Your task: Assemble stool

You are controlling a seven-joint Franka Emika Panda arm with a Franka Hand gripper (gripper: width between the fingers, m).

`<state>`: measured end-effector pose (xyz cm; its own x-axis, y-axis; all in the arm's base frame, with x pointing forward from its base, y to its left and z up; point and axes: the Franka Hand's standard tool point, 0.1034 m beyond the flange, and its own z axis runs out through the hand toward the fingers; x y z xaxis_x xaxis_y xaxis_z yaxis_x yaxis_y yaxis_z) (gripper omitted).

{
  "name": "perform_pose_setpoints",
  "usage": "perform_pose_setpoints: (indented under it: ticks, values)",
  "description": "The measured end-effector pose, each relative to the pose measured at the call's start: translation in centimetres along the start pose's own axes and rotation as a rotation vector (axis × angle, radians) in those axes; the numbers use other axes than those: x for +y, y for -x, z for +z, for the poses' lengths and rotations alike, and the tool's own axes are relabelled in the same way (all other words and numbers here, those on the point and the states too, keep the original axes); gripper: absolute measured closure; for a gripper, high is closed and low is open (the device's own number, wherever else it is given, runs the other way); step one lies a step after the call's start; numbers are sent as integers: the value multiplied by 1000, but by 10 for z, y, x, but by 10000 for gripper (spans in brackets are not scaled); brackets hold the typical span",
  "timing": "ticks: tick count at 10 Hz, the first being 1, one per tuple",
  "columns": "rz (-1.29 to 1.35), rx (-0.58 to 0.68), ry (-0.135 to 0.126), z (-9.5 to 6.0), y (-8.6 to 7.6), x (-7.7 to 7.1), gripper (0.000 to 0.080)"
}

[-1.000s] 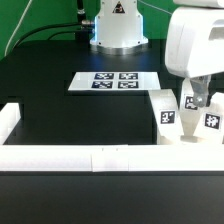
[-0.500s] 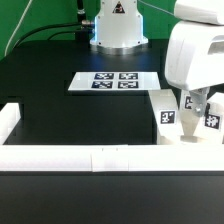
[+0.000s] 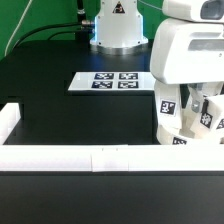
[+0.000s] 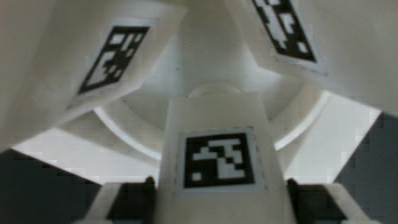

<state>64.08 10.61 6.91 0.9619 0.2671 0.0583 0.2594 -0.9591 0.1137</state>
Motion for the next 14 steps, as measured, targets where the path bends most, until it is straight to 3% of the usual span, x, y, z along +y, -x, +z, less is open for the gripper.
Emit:
perform_pose_setpoints:
  ticks: [2, 4, 6, 8, 11, 14]
  values:
    - [158, 23, 8, 3, -14, 9, 455]
    - [304, 14, 1, 4, -14, 17, 456]
    - [581, 8, 8, 6, -9, 23, 456]
    - [882, -12, 32, 5, -1, 31, 456]
    - [1117, -25, 27, 7, 5, 39, 456]
    - [1246, -30, 39, 8, 9, 41, 456]
